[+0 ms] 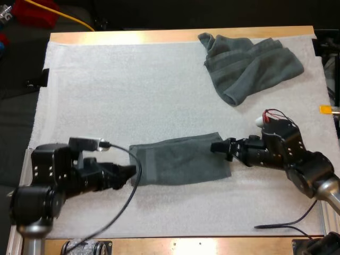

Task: Pick towel from pile, fold and stack

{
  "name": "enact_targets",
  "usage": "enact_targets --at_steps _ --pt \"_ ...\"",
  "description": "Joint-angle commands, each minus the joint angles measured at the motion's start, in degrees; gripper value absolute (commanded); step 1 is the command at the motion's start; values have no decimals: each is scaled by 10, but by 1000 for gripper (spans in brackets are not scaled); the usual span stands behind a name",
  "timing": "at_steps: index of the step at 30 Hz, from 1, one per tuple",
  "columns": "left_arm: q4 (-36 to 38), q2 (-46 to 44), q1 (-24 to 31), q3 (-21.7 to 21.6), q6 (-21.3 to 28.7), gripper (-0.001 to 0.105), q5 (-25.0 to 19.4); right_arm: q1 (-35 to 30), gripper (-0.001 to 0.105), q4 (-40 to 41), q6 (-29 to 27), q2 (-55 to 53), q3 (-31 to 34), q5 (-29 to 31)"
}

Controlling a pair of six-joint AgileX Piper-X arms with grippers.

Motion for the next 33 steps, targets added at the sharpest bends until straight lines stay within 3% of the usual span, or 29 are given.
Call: enact_targets --at_steps 1,7,15,20,26,33 --pt "14 -14 -1 -4 -3 69 8 -4 69 23 -12 -12 -4 11" --pt "51 -64 -1 -4 -3 69 8 -4 69 82 -26 -55 -4 40" --pt "64 -94 -1 -4 -3 69 8 -4 69 98 -52 -78 -4 72" --pt "65 -94 -1 -4 -3 69 8 -7 69 107 -88 -76 -4 125" --pt "66 -94 -1 -4 -3 69 8 -84 69 128 -133 -76 -4 122" --pt "66 -94 -1 -4 -3 69 8 -212 69 145 -198 -63 -1 28"
